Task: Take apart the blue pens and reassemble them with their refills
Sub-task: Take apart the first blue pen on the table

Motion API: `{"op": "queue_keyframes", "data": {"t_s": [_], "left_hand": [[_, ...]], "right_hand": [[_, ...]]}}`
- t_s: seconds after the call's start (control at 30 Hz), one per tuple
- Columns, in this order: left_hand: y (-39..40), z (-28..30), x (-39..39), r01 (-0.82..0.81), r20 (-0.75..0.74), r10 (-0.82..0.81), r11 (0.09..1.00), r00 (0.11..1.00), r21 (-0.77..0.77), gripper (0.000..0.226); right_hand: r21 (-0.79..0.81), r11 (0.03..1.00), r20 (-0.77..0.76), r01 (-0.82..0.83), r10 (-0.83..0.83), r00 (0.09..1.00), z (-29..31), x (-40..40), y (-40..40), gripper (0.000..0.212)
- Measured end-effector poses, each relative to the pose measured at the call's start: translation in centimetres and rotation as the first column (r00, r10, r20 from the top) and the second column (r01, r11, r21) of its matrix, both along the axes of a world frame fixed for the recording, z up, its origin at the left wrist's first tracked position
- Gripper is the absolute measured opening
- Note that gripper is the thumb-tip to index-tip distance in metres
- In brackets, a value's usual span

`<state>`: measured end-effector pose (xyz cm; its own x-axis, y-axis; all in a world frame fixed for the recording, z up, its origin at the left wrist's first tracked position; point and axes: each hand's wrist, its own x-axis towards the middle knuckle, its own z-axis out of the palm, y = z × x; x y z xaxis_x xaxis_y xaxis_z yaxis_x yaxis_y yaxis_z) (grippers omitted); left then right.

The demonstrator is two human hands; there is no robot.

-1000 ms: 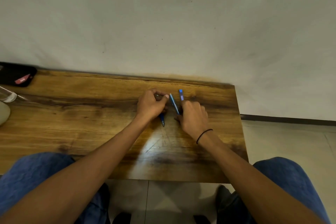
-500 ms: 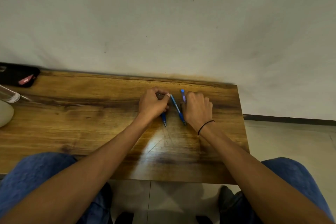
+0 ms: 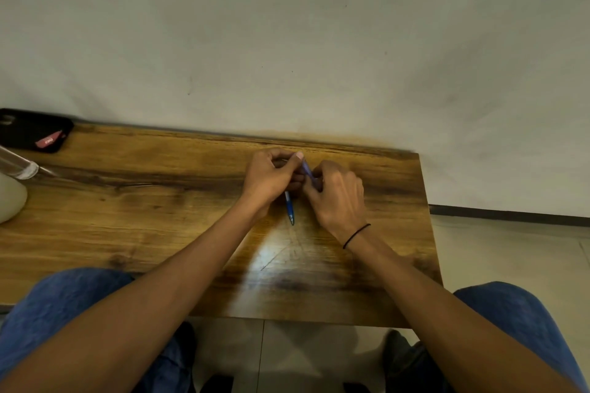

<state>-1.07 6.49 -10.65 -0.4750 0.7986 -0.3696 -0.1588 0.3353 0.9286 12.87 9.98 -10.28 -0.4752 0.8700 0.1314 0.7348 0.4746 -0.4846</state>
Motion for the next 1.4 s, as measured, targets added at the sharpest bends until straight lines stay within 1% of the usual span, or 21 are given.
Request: {"op": "queue_keyframes", "data": {"t_s": [0.1,0.17,0.23,0.3,0.37,0.47,0.63,0.73,0.8,0.87,0.93,1.0,1.07,1.1,1.17,1.23,1.27,1.33,1.4], "left_hand": [[0.0,0.3,0.0,-0.020,-0.022,0.021,0.999,1.000,0.036,0.012],[0.0,0.5,0.0,-0.003,-0.086,0.008,0.998,0.996,0.057,0.009],[0.0,0.5,-0.1,0.065,-0.222,-0.047,0.995,0.974,0.074,0.006],[0.0,0.7,-0.2,0.129,-0.381,-0.094,0.989,0.920,0.066,0.006],[0.0,1.0,-0.1,0.155,-0.449,-0.108,0.985,0.887,0.070,0.007],[0.0,1.1,0.0,0.150,-0.434,-0.094,0.984,0.896,0.097,0.008],[-0.3,0.9,0.6,0.132,-0.443,-0.058,0.982,0.895,0.138,0.009],[-0.5,1.0,0.6,0.090,-0.394,-0.013,0.980,0.919,0.179,0.015],[-0.4,1.1,0.4,0.103,-0.383,-0.032,0.981,0.923,0.165,0.016],[-0.2,1.1,0.1,0.135,-0.359,-0.083,0.983,0.930,0.125,0.010],[0.0,1.1,-0.6,0.131,-0.330,-0.106,0.990,0.938,0.057,0.003],[0.1,1.0,-2.0,0.119,-0.315,-0.129,0.992,0.940,-0.052,0.007],[0.0,0.9,-3.6,0.148,-0.327,-0.201,0.972,0.923,-0.181,0.010],[-0.1,0.8,-4.3,0.174,-0.378,-0.259,0.954,0.889,-0.246,0.013],[-0.2,0.5,-5.1,0.214,-0.502,-0.388,0.904,0.773,-0.370,0.017],[-0.4,0.2,-5.1,0.227,-0.557,-0.486,0.853,0.674,-0.470,0.016],[-0.5,0.1,-5.1,0.221,-0.565,-0.510,0.837,0.649,-0.501,0.017],[-0.5,0.0,-5.1,0.195,-0.564,-0.517,0.824,0.643,-0.533,0.018],[-0.5,0.0,-5.4,0.181,-0.512,-0.493,0.820,0.703,-0.542,0.019]], "right_hand": [[0.048,0.999,0.003,0.001,-0.001,1.000,0.1,0.0,0.0,0.018],[0.070,0.998,0.011,0.006,-0.007,1.000,0.2,-0.1,-0.1,0.018],[0.090,0.996,0.006,0.020,-0.020,1.000,0.4,-0.1,-0.2,0.020],[0.123,0.992,-0.016,0.041,-0.039,0.999,0.7,-0.1,-0.3,0.023],[0.137,0.989,-0.057,0.057,-0.050,0.997,1.1,-0.1,-0.2,0.022],[0.149,0.988,-0.070,0.041,-0.031,0.997,1.3,-0.1,-0.4,0.020],[0.156,0.987,-0.067,0.045,-0.035,0.997,1.5,-0.4,-0.6,0.022],[0.182,0.982,-0.091,0.045,-0.029,0.995,1.5,-0.4,-0.7,0.020],[0.193,0.980,-0.102,0.056,-0.037,0.994,1.4,-0.3,-0.7,0.021],[0.179,0.980,-0.106,0.088,-0.069,0.992,1.3,-0.1,-0.3,0.024],[0.151,0.981,-0.110,0.123,-0.107,0.988,1.1,0.2,0.2,0.024],[0.141,0.980,-0.113,0.138,-0.122,0.986,0.9,0.5,0.5,0.021],[0.139,0.981,-0.108,0.138,-0.124,0.986,0.8,0.5,0.6,0.020],[0.128,0.983,-0.100,0.134,-0.122,0.987,0.8,0.5,0.5,0.020],[0.103,0.988,-0.080,0.118,-0.110,0.991,0.7,0.4,0.5,0.021],[0.096,0.991,-0.067,0.098,-0.091,0.994,0.6,0.4,0.4,0.020],[0.094,0.992,-0.066,0.090,-0.084,0.994,0.7,0.4,0.3,0.019],[0.085,0.993,-0.063,0.080,-0.075,0.995,0.7,0.4,0.3,0.018],[0.078,0.994,-0.059,0.074,-0.070,0.996,0.8,0.4,0.2,0.018]]}}
